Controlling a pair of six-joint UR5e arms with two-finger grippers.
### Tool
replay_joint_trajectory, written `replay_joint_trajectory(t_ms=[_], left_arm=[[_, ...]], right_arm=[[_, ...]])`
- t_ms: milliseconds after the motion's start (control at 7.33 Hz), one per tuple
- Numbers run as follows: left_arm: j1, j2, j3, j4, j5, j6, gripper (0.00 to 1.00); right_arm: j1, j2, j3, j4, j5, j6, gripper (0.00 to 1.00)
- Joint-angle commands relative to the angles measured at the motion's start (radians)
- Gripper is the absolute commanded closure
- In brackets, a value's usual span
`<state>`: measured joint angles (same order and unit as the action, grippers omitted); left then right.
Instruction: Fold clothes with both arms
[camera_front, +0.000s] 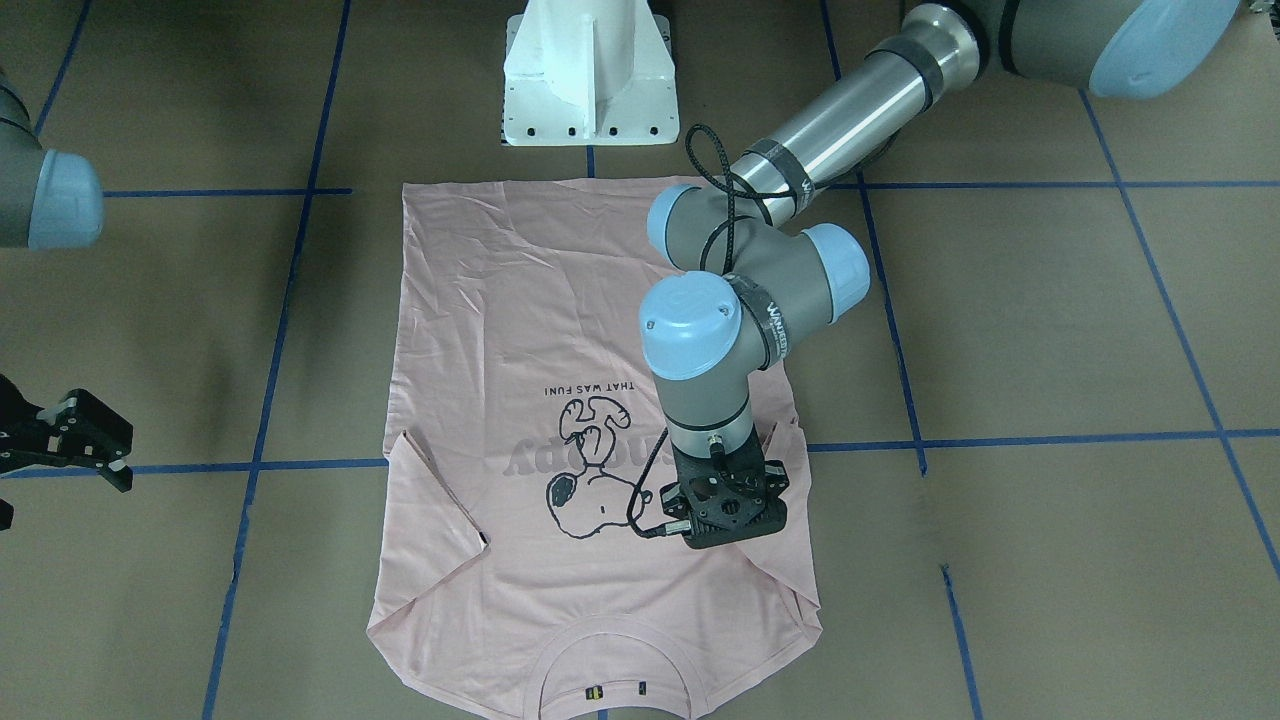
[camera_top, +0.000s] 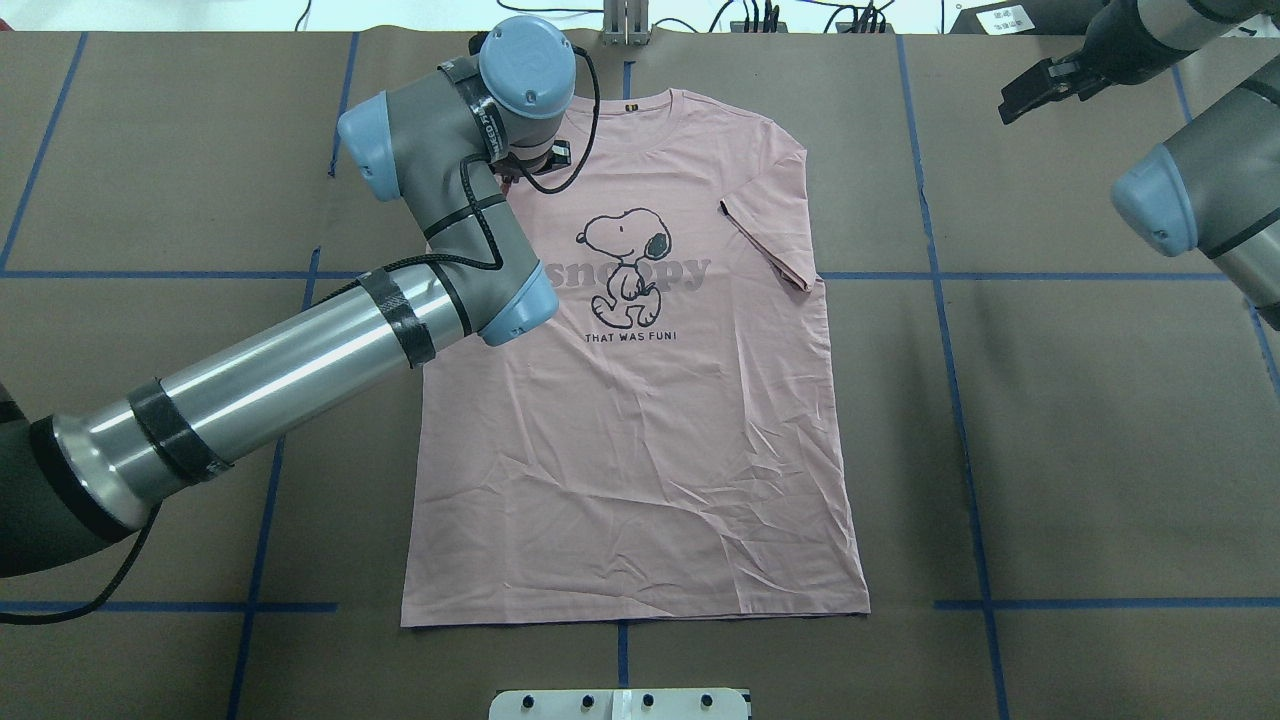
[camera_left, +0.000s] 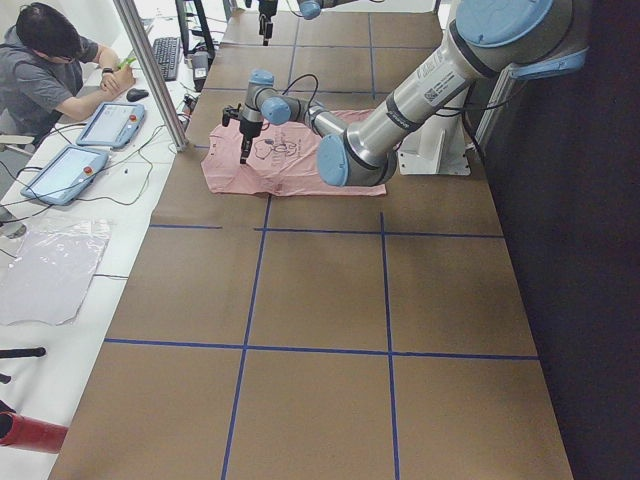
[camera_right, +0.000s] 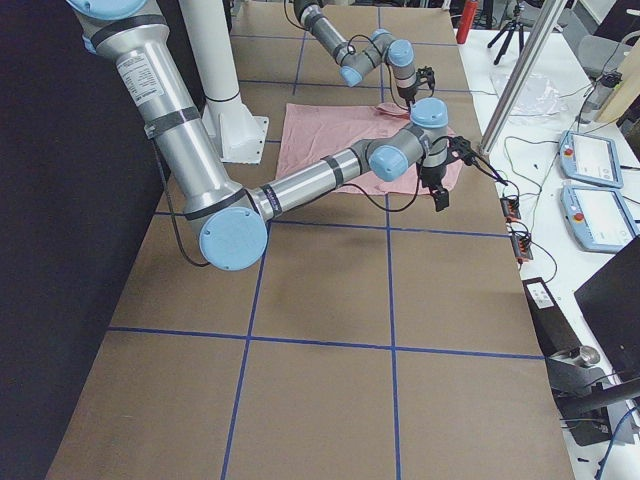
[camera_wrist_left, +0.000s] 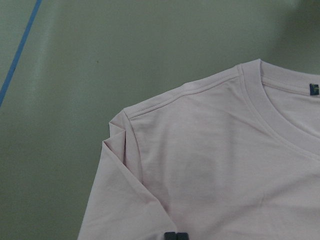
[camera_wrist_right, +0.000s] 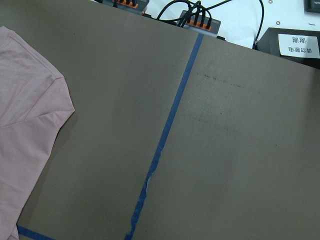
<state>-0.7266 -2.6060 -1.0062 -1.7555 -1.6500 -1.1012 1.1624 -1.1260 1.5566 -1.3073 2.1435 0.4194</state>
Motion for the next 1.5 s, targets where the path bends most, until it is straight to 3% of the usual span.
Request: replay_joint_trajectory(t_ms=[0, 273, 546, 682, 819, 955, 1228, 1365], left_arm=[[0.007, 0.067, -0.134, -0.031, -0.01, 0.072, 0.0], [0.006, 0.2, -0.395, -0.021, -0.126, 0.124, 0.0], [0.015, 0.393, -0.675, -0.024, -0.16, 0.123, 0.0], [0.068, 0.503, -0.831, -0.021, -0.18, 0.11, 0.0], [0.106, 0.589, -0.938, -0.021, -0.18, 0.089, 0.0], [0.14, 0.65, -0.998, -0.025, -0.175, -0.011, 0.0], [0.307, 0.749, -1.086, -0.032, -0.084, -0.188, 0.0], [0.41, 0.789, -1.089, -0.06, -0.017, -0.294, 0.0]], right_arm=[[-0.004, 0.002, 0.002, 0.0, 0.006, 0.046, 0.0], [-0.087, -0.015, 0.097, -0.001, -0.01, 0.245, 0.0], [-0.215, -0.113, 0.282, -0.001, -0.02, 0.426, 0.0], [-0.325, -0.189, 0.403, -0.001, -0.112, 0.538, 0.0], [-0.471, -0.275, 0.519, -0.003, -0.263, 0.638, 0.0], [-0.589, -0.344, 0.596, -0.003, -0.36, 0.713, 0.0], [-0.822, -0.452, 0.672, -0.001, -0.538, 0.913, 0.0], [-0.91, -0.454, 0.672, -0.001, -0.612, 1.012, 0.0]])
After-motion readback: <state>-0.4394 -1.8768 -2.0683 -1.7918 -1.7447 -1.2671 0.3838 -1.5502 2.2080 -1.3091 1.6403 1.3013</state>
